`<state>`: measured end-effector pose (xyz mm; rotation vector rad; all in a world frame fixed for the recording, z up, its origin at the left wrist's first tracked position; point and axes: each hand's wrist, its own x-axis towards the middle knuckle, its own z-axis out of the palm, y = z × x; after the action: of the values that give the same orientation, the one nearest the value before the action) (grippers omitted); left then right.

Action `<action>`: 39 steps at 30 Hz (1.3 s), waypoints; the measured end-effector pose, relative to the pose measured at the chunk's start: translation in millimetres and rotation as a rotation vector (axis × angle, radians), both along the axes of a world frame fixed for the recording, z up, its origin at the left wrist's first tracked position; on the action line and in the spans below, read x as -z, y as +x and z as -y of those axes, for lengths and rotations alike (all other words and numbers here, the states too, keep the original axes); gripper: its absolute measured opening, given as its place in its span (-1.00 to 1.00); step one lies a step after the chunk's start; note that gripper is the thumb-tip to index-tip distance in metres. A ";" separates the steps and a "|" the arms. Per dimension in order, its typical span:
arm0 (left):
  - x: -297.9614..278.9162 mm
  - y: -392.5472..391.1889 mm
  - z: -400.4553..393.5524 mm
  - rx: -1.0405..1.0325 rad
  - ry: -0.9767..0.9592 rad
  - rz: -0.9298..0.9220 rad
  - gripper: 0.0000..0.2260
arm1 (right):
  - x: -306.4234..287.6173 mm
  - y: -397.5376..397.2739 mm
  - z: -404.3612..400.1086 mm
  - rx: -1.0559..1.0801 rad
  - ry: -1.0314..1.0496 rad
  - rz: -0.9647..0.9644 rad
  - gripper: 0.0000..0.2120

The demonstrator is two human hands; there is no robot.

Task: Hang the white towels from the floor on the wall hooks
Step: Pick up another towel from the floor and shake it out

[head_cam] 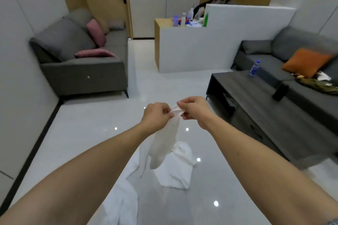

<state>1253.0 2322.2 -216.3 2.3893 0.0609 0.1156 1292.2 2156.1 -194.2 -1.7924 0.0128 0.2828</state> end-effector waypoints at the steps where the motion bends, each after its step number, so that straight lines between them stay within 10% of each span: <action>1: -14.1 3.5 12.7 0.002 0.014 0.036 -0.93 | -9.0 -0.7 13.5 0.018 -0.010 0.039 -0.84; 12: -121.9 37.6 253.4 0.240 0.033 0.318 -0.90 | -67.2 -30.8 237.6 -0.115 -0.051 0.078 -0.69; 29: -117.6 57.9 625.4 0.728 0.197 0.266 -0.93 | -23.7 -108.0 606.3 0.719 -0.256 0.062 -0.70; 34: -99.3 78.5 733.1 1.153 0.396 0.127 -0.48 | -42.3 -79.1 679.1 0.831 -0.256 0.192 -0.72; 39: -87.6 118.4 830.8 1.166 0.097 0.037 -0.95 | -58.1 -52.5 765.9 0.832 -0.205 0.185 -0.66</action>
<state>1371.5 1491.4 -128.7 2.1467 -1.3360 -0.3917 1239.6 1390.2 -136.1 -1.8490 0.6575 -0.4949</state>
